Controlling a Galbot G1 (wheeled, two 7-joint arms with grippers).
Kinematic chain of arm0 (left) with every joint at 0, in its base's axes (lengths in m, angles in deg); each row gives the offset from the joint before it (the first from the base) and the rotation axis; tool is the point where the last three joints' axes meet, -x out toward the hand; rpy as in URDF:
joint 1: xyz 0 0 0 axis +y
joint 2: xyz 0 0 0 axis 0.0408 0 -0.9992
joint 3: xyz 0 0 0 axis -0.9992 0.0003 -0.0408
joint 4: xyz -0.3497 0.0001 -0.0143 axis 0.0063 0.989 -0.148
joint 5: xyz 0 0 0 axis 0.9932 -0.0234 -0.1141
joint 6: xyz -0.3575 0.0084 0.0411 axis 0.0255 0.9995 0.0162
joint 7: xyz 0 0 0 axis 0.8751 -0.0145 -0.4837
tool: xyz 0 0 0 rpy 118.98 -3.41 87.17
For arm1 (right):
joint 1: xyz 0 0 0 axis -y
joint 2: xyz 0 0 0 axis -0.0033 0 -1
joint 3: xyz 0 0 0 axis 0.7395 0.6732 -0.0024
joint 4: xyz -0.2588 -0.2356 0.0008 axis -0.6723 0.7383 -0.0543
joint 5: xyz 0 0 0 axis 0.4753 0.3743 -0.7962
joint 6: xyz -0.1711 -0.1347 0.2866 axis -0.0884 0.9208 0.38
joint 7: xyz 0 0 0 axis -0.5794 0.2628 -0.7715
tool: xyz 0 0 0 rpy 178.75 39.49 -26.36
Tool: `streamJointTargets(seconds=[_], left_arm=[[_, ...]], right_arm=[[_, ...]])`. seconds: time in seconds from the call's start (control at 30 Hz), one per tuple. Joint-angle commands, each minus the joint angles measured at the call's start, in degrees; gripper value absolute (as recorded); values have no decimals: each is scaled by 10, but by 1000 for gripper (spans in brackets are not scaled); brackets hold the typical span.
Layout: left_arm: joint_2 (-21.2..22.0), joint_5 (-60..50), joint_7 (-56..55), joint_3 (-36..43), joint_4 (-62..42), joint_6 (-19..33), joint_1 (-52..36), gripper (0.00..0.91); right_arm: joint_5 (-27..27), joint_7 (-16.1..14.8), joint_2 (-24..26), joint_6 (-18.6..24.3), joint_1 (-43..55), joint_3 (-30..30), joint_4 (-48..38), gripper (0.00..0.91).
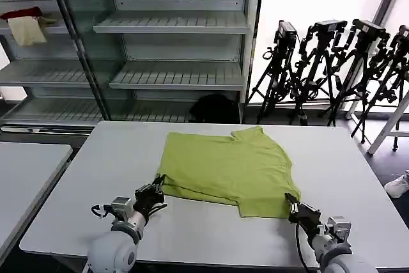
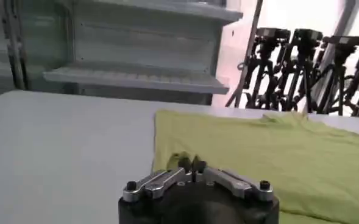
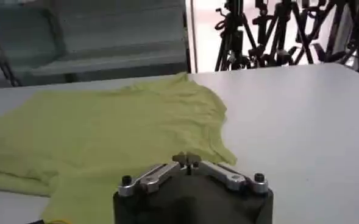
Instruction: Fold and organize the clothes.
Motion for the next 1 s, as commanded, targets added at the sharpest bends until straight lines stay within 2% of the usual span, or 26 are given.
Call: streamJointTargets(seconds=[0.03,0.07,0.1,0.23,0.47,0.73,0.83,0.87,1.0], left_arm=[[0,0,0,-1,-5,1,-3,0],[0,0,0,-1,-7,1,-2,0],[0,-1,1,-2,-8,1,-1,0],[-1,-2,5,-3,-11,-1,3,0],[-1,-1,6,-1,-12,0,1,0],[-2,-1,8,-2,-11,0,2,0],[-1,-1,8,-1,-9,1,2,0],[-1,-1,9,-1,-7,1,3,0],[-1,-1,10,2,-5,2,5,0]], right_arm=[[-8,6,0,0,13,-5,-3,10],[-6,6,0,0,12,-5,-6,292],[-3,4,1,0,11,-6,-8,907],[14,-15,6,1,-6,-5,-15,907],[13,-7,2,0,7,-8,-28,907],[-15,-19,7,-1,7,-4,-30,907],[-44,-11,6,-2,12,3,-27,907],[-72,1,8,-3,15,8,-23,907],[-94,29,18,-3,17,24,-17,907]])
